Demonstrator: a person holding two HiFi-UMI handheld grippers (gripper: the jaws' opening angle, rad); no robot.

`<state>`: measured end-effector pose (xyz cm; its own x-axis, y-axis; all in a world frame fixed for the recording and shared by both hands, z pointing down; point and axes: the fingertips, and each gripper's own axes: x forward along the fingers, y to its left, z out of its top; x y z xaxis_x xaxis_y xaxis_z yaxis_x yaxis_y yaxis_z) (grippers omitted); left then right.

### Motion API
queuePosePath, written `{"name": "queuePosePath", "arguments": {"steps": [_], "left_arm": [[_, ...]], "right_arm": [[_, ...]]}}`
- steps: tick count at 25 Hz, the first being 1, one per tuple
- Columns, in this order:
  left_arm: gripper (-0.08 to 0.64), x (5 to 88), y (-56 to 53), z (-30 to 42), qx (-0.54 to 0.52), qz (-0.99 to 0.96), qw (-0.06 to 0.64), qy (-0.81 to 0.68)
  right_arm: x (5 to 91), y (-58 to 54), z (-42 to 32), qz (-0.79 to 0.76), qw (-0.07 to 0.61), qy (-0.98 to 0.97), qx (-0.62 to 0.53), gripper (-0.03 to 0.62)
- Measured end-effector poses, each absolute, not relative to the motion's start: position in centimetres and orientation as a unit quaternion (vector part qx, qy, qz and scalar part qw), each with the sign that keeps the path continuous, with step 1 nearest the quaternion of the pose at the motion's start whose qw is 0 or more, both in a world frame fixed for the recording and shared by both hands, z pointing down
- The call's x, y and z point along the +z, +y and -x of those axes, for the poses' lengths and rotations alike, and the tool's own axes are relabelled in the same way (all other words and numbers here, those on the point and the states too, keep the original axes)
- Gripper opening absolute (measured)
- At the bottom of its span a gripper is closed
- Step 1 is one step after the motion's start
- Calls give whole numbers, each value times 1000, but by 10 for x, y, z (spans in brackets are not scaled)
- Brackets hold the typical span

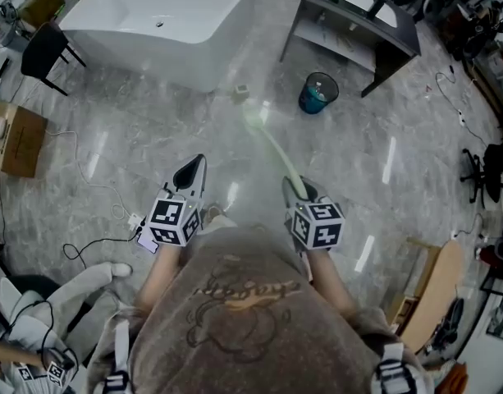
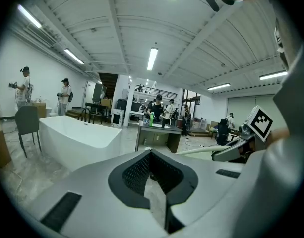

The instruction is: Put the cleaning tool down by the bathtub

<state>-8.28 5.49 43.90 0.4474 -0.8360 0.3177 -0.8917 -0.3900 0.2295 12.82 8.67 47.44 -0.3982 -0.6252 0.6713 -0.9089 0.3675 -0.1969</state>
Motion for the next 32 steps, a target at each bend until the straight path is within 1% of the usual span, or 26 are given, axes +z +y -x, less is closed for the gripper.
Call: {"name": "queuePosePath", "arguments": {"steps": [8,18,32], "left_arm": [[5,445,41,82,82,-847,173,-496],[6,447,42,80,89,-852,181,-482],[6,450,14,78,92,-857,174,-477]], "right_arm": [[471,74,-129,-506,228,-787,268,75],[475,81,-128,-520,236,-772,279,77],[482,54,-130,-527,226,-770,281,77]]}}
